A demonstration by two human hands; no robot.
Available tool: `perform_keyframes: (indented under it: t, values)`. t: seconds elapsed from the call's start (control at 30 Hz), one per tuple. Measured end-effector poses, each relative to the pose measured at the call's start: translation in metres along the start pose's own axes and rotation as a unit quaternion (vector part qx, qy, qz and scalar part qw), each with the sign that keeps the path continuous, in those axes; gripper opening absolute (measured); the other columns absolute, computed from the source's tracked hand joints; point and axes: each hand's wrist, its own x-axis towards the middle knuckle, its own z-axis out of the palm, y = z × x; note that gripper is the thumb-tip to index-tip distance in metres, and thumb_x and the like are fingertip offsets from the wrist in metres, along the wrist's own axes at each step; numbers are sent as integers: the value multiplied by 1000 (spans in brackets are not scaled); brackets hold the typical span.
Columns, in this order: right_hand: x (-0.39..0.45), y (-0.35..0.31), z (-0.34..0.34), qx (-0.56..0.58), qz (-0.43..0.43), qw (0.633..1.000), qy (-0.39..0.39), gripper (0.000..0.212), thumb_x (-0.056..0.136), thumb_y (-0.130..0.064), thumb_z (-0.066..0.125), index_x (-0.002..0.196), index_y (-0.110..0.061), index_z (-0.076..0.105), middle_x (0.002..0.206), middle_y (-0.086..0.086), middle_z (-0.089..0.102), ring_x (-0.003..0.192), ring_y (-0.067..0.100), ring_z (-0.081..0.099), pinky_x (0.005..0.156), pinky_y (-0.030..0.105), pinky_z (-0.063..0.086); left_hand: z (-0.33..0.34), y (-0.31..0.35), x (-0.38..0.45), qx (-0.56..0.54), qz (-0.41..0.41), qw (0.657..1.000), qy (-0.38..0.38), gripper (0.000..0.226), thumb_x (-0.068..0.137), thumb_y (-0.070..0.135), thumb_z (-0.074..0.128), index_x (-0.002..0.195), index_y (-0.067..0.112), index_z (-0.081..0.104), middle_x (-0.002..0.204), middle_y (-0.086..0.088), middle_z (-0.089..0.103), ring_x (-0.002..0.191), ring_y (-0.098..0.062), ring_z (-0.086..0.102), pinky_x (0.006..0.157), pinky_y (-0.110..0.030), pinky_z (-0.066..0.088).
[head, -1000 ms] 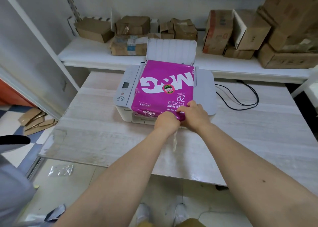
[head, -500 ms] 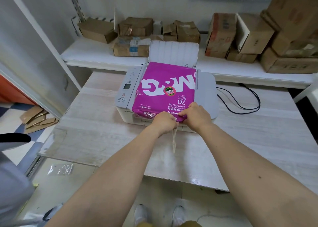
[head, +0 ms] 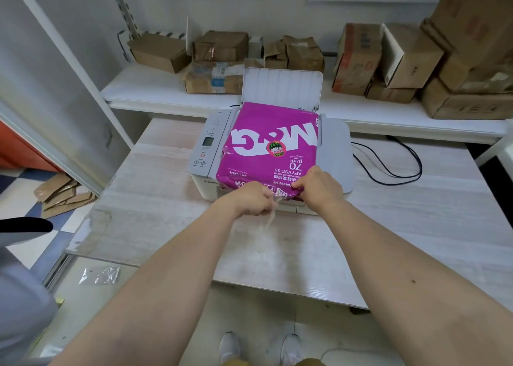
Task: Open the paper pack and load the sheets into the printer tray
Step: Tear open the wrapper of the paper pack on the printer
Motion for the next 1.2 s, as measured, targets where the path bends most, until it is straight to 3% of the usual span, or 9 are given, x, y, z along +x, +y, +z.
perform_keyframes:
  t: [0.23, 0.43, 0.6, 0.77, 0.9, 0.97, 1.03, 1.1, 1.2]
  values:
    - [0, -7, 2, -9, 28, 1000, 6, 35, 86, -32, 66, 120, -25, 65, 122, 8, 53, 115, 30, 54, 91, 42, 51, -34, -28, -21, -4, -24, 999, -40, 33, 90, 4, 59, 59, 12, 53, 66, -8, 60, 55, -13, 50, 56, -18, 46]
    - [-1, -15, 3, -57, 52, 997, 11, 28, 88, -24, 61, 115, -20, 63, 107, 6, 50, 105, 28, 53, 85, 40, 47, -39, -33, -27, 35, -29, 997, -60, 31, 89, 4, 58, 59, 12, 55, 64, -5, 60, 56, -11, 52, 56, -17, 48]
    - [-1, -21, 5, -84, 68, 994, 12, 35, 89, -24, 58, 123, -20, 58, 114, 8, 51, 110, 27, 50, 87, 40, 44, -62, -57, -38, 97, -79, 989, -74, 33, 88, 3, 56, 57, 14, 56, 61, -2, 59, 58, -11, 53, 57, -19, 46]
    - [-2, -38, 4, -149, 58, 987, -9, 37, 89, -22, 58, 125, -15, 54, 123, 10, 49, 118, 28, 43, 97, 44, 39, -74, -73, -48, 180, -121, 973, -74, 14, 86, 10, 57, 80, 16, 67, 84, -5, 66, 72, -14, 59, 61, -22, 45]
    - [-4, -58, 7, -201, 33, 977, -69, 37, 84, -30, 61, 118, -17, 57, 125, 11, 48, 122, 30, 40, 104, 51, 35, -69, -61, -51, 156, -85, 983, -40, 55, 85, -2, 50, 138, 13, 44, 129, -11, 55, 115, -29, 57, 86, -36, 49]
    - [-3, -66, 13, -158, -6, 986, -48, 59, 76, -50, 65, 122, -17, 50, 125, 10, 49, 121, 30, 43, 102, 52, 35, -64, -56, -47, 119, -56, 990, -44, 65, 78, -4, 49, 140, 15, 40, 134, -11, 52, 122, -29, 52, 91, -37, 48]
    - [0, -75, 19, -99, -56, 994, -4, 65, 75, -59, 63, 124, -18, 47, 122, 8, 52, 119, 30, 47, 100, 51, 39, -59, -54, -45, 96, -32, 994, -49, 68, 73, -3, 48, 137, 19, 42, 131, -10, 55, 113, -25, 56, 86, -36, 50]
    - [5, -81, 22, -68, -86, 994, -6, 56, 81, -54, 60, 121, -18, 50, 119, 8, 52, 115, 31, 49, 96, 50, 46, -55, -55, -44, 73, -20, 996, -49, 72, 72, -1, 49, 140, 22, 37, 132, -6, 53, 111, -20, 54, 82, -32, 48]
    - [13, -81, 19, -47, -112, 992, -46, 30, 86, -31, 59, 111, -15, 54, 105, 9, 50, 105, 32, 52, 87, 45, 50, -49, -58, -46, 35, -13, 998, -59, 84, 72, 1, 51, 147, 25, 22, 145, -2, 42, 130, -16, 43, 102, -37, 47]
